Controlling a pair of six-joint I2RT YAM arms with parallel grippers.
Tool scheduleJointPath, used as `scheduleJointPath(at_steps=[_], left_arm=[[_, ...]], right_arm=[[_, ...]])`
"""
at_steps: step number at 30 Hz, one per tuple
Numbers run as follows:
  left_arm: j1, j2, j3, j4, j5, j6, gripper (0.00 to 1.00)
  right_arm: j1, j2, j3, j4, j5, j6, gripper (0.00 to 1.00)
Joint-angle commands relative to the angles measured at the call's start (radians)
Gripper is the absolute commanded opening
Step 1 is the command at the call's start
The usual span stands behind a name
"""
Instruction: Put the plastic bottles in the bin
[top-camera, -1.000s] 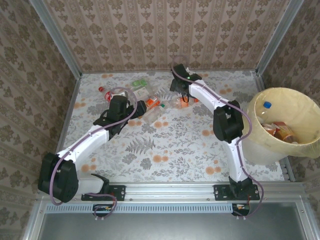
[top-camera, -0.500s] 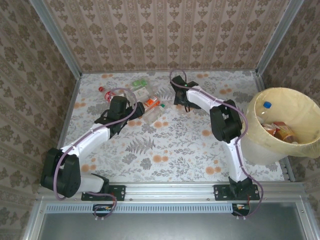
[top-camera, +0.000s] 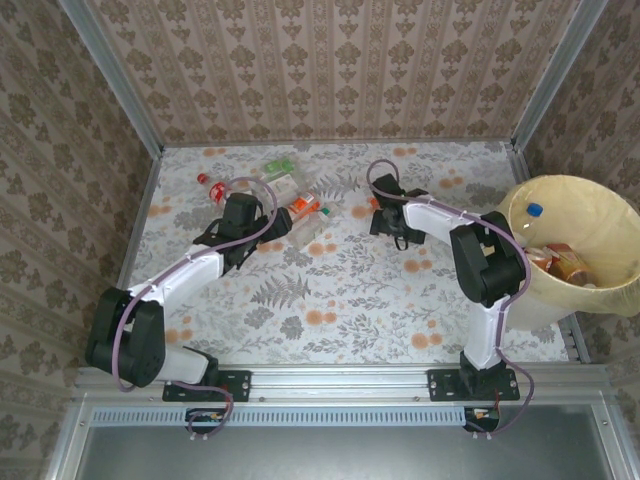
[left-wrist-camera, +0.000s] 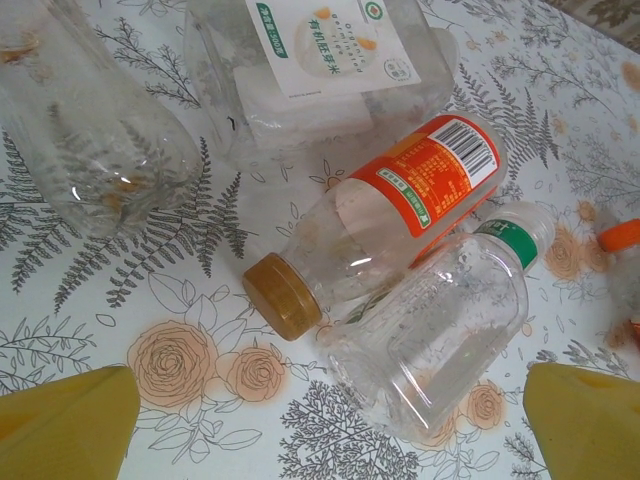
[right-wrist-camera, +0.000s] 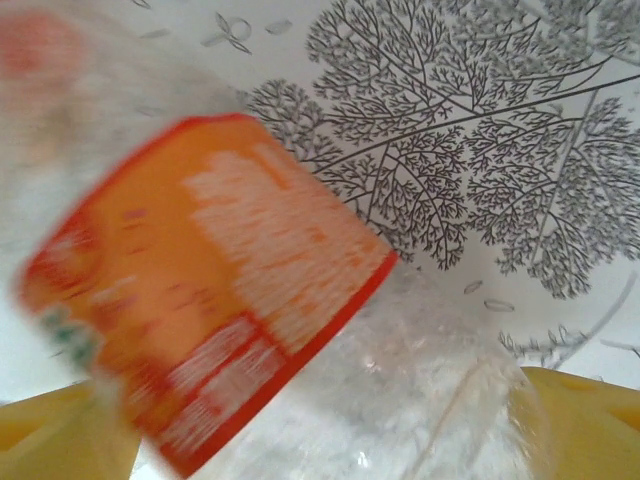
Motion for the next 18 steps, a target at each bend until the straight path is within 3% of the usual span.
scheduleJointPath(at_steps=[1,6,11,18], left_arm=[[0.006,-0.005,0.013,0.005,0.015,0.005,1.00],[0.006,-0.028,-0.005,0.006,0.006,-0.005,1.00],[0.006,-0.040,-0.017,0.008,-0.004,-0.015,1.00],[0.006,-0.042,-0.011,0.002,-0.003,-0.016,1.00]], right_arm=[[-0.023,-0.023,-0.049,0.150,-0.109,-0.123,0.91],[-0.062,-0.021,-0.041,0.148,-0.123,-0.230,0.91],[-0.085,-0.029,-0.041,0.129,-0.156,-0.327,1.00],[-0.107,0.000,0.054,0.083,-0.196,-0.403,1.00]])
